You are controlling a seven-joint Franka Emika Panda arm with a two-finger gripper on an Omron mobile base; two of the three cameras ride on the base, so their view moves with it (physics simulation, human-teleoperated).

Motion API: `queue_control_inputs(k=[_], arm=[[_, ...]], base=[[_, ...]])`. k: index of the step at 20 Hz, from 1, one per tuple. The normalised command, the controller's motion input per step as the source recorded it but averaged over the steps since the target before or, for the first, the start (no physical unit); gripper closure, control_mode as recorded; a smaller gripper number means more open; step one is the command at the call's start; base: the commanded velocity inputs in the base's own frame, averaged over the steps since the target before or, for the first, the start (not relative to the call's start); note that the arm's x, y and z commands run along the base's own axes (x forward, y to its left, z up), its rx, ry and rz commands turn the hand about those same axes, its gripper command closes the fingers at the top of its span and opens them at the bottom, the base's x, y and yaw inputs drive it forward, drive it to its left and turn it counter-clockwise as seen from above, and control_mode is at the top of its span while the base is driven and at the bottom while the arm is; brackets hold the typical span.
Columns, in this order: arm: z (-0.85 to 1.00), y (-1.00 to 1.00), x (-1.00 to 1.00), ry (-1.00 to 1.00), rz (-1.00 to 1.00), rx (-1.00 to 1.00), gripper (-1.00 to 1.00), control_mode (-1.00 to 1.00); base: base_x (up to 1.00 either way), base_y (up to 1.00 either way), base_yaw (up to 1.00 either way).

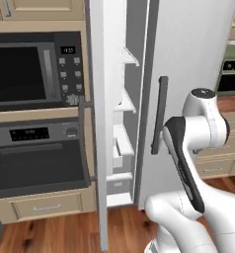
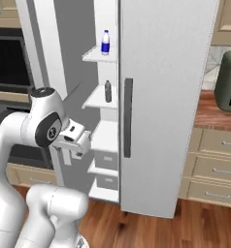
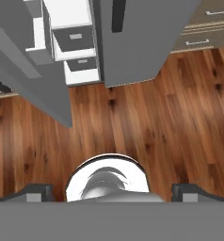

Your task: Take the bottled waters from the counter and place them in the freezer to freeze. Close the freezer door after placing the bottles.

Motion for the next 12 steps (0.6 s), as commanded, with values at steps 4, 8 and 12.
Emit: queue_control_inputs(k=[4,8,12], arm=[[0.00,0.00,0.00,0.00,0.00,0.00,-1.00,1.00],[0.00,0.00,0.00,0.00,0.00,0.00,-1.00,1.00],[0.00,0.00,0.00,0.00,0.00,0.00,-1.00,1.00]], base=[[0.00,0.58,-0.06],[0.00,0.67,-0.07],[0.00,0.58,-0.07]])
